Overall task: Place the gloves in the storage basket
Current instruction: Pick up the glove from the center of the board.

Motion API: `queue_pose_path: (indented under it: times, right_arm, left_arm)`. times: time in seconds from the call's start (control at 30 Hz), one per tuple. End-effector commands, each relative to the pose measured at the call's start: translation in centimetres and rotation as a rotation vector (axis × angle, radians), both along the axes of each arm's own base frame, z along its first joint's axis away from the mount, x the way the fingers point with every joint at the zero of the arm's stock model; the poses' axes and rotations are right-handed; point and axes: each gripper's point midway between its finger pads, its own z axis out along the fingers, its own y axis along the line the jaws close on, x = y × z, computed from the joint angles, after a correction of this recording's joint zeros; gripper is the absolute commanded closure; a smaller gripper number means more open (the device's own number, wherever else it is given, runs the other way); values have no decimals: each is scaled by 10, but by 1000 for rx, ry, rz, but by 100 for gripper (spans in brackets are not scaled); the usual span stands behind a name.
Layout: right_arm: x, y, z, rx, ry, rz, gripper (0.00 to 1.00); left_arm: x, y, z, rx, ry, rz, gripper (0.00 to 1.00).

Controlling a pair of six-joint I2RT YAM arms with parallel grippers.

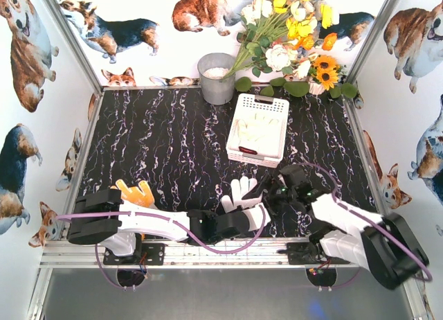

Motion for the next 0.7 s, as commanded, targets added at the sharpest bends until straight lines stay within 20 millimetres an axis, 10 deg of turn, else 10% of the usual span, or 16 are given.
queue_pose_path:
  times: [0.0, 0.4, 0.67]
  right_arm:
    - [11, 19, 7, 69, -50, 46, 17]
    - [1, 45, -7, 130, -22, 127, 27]
    - [1, 51, -6, 173, -35, 146, 53]
  left_arm:
    - [-3, -4, 13, -41, -8, -25, 100]
    - [-9, -4, 13, -34, 7, -58, 100]
    - [-13, 3, 16, -18, 22, -73, 100]
